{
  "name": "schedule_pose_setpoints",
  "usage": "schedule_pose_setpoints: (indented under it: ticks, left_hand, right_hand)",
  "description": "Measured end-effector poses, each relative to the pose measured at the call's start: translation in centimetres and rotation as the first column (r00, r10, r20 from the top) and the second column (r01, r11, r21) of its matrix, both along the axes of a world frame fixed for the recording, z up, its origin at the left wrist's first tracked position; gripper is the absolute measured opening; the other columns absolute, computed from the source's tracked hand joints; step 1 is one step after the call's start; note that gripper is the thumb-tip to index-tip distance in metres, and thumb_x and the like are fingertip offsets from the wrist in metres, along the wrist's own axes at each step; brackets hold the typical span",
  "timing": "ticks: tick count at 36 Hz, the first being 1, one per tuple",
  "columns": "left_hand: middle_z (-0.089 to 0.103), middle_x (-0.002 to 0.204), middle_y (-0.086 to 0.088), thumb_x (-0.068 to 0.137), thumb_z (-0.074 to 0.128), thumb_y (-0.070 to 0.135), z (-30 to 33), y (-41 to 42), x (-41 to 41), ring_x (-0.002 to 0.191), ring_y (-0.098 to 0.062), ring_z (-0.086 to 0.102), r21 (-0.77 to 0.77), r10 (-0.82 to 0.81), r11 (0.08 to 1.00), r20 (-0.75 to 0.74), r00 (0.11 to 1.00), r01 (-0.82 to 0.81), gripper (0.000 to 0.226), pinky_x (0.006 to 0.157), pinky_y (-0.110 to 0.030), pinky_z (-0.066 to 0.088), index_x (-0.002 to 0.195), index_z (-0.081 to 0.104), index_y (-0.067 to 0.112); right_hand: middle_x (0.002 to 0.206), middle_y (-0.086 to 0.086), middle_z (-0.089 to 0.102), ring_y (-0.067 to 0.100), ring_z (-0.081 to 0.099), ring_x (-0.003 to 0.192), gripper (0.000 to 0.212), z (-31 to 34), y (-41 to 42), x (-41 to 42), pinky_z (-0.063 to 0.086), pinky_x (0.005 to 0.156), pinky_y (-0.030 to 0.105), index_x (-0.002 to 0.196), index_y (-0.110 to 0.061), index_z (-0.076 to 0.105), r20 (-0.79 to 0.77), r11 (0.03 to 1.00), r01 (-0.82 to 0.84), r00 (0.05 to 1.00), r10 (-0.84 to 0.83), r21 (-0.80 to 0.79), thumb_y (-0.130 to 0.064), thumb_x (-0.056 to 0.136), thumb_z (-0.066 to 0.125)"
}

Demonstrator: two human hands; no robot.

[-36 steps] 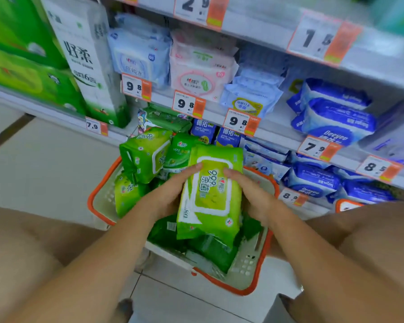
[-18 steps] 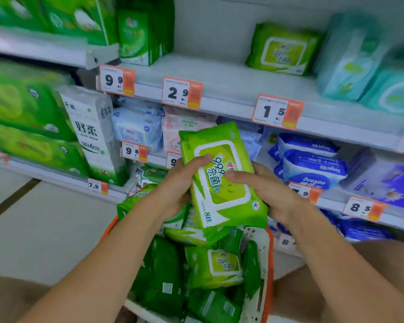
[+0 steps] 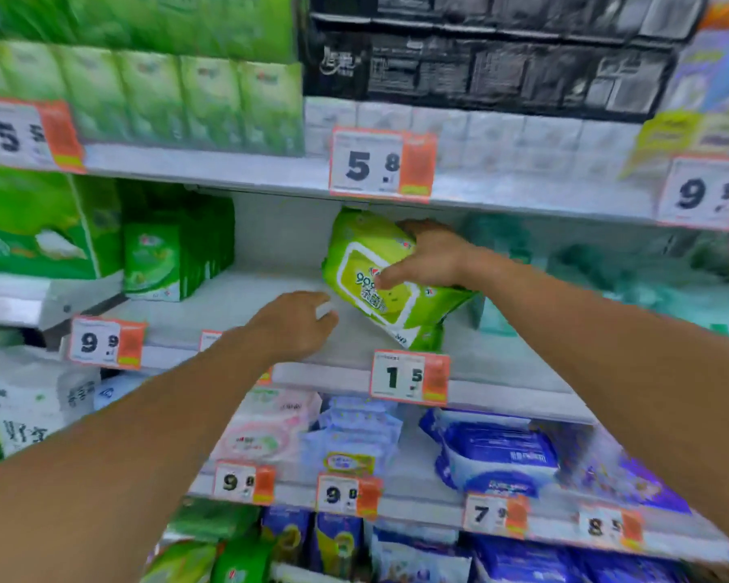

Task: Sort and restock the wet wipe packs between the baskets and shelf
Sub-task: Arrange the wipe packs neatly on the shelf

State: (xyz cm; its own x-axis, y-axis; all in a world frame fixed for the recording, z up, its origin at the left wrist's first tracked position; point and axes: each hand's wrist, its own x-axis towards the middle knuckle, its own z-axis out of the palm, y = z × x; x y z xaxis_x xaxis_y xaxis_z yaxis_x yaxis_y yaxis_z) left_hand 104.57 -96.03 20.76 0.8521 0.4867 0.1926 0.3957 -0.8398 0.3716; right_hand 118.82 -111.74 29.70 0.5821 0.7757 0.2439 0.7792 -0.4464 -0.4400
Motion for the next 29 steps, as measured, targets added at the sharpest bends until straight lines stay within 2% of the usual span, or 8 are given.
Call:
schedule_pose_setpoints:
  ticks: [3, 5, 9, 16, 18, 21, 25, 29]
  left_hand:
    - [0.035, 0.157, -0.006, 0.096, 0.023, 0.059, -1.1, -0.1, 2.0, 0.14, -0.029, 0.037, 0.023, -0.059, 0.997, -0.389, 0.92, 0.073, 0.066, 0.115, -0.037, 0.03, 0.149, 0.038, 0.024]
    - [0.043, 0.152, -0.009, 0.085, 0.013, 0.056, -1.5, -0.2, 3.2, 0.133, -0.033, 0.044, 0.049, -0.056, 0.995, -0.453, 0.89, 0.088, 0.07, 0.109, -0.04, 0.035, 0.141, 0.046, 0.028]
    - [0.029, 0.16, -0.001, 0.102, 0.019, 0.045, -1.3, -0.1, 4.1, 0.144, -0.027, 0.031, 0.069, -0.084, 0.989, -0.459, 0.884, 0.13, 0.053, 0.117, -0.037, 0.024, 0.152, 0.032, 0.032]
    - [0.023, 0.162, 0.008, 0.101, 0.034, 0.043, -0.3, 1.0, 4.9, 0.147, -0.022, 0.025, 0.067, -0.123, 0.981, -0.502, 0.856, 0.18, 0.051, 0.12, -0.034, 0.021, 0.151, 0.029, 0.042]
    - [0.027, 0.161, 0.009, 0.099, 0.038, 0.044, -0.2, 0.9, 5.0, 0.146, -0.021, 0.027, 0.076, -0.122, 0.98, -0.494, 0.861, 0.183, 0.05, 0.119, -0.033, 0.023, 0.149, 0.033, 0.043]
    - [0.027, 0.161, 0.009, 0.099, 0.039, 0.044, -0.1, 0.7, 5.0, 0.146, -0.022, 0.028, 0.073, -0.115, 0.982, -0.498, 0.859, 0.174, 0.05, 0.118, -0.032, 0.024, 0.149, 0.034, 0.042]
    - [0.024, 0.162, 0.009, 0.1, 0.037, 0.045, -0.4, 0.7, 4.7, 0.146, -0.022, 0.026, 0.066, -0.111, 0.984, -0.492, 0.864, 0.163, 0.05, 0.118, -0.032, 0.022, 0.15, 0.032, 0.043]
    - [0.023, 0.162, 0.01, 0.1, 0.037, 0.044, -0.4, 0.6, 4.6, 0.147, -0.022, 0.025, 0.052, -0.11, 0.987, -0.488, 0.866, 0.154, 0.05, 0.119, -0.033, 0.021, 0.15, 0.031, 0.042]
  right_hand:
    - [0.15, 0.0, 0.047, 0.023, 0.049, 0.131, 0.1, -1.2, 2.0, 3.3, 0.042, 0.103, 0.027, 0.151, -0.027, 0.037, 0.162, 0.952, 0.013, 0.986, 0.038, -0.305, -0.047, 0.067, 0.087]
    - [0.153, 0.001, 0.043, 0.025, 0.049, 0.132, 0.103, -1.5, 3.1, 5.1, 0.044, 0.105, 0.033, 0.155, -0.029, 0.028, 0.179, 0.912, 0.021, 0.982, 0.058, -0.41, -0.046, 0.071, 0.085]
    - [0.149, 0.008, 0.047, 0.03, 0.05, 0.131, 0.082, -0.6, 4.7, 7.3, 0.044, 0.104, 0.034, 0.151, -0.018, 0.038, 0.355, 0.84, 0.168, 0.935, 0.031, -0.516, -0.043, 0.083, 0.077]
    - [0.152, 0.011, 0.044, 0.033, 0.049, 0.133, 0.072, -2.1, 4.4, 10.2, 0.045, 0.104, 0.037, 0.156, -0.026, 0.027, 0.494, 0.832, 0.224, 0.867, 0.068, -0.508, -0.025, 0.095, 0.065]
    - [0.152, 0.011, 0.043, 0.034, 0.049, 0.132, 0.078, -2.8, 4.5, 10.3, 0.046, 0.104, 0.039, 0.157, -0.027, 0.022, 0.473, 0.839, 0.238, 0.881, 0.026, -0.49, -0.038, 0.093, 0.066]
    - [0.145, 0.005, 0.051, 0.03, 0.053, 0.128, 0.092, -4.1, 5.0, 9.7, 0.048, 0.101, 0.038, 0.147, -0.023, 0.04, 0.452, 0.861, 0.274, 0.89, -0.058, -0.429, -0.073, 0.075, 0.066]
    - [0.127, 0.005, 0.061, 0.03, 0.058, 0.117, 0.067, -5.4, 6.0, 9.0, 0.048, 0.095, 0.039, 0.127, -0.02, 0.056, 0.517, 0.853, 0.414, 0.83, -0.21, -0.319, -0.067, 0.079, 0.066]
    - [0.139, 0.006, 0.054, 0.032, 0.054, 0.124, 0.076, -5.4, 6.0, 9.2, 0.047, 0.1, 0.045, 0.141, -0.02, 0.046, 0.461, 0.869, 0.387, 0.86, -0.219, -0.31, -0.062, 0.081, 0.068]
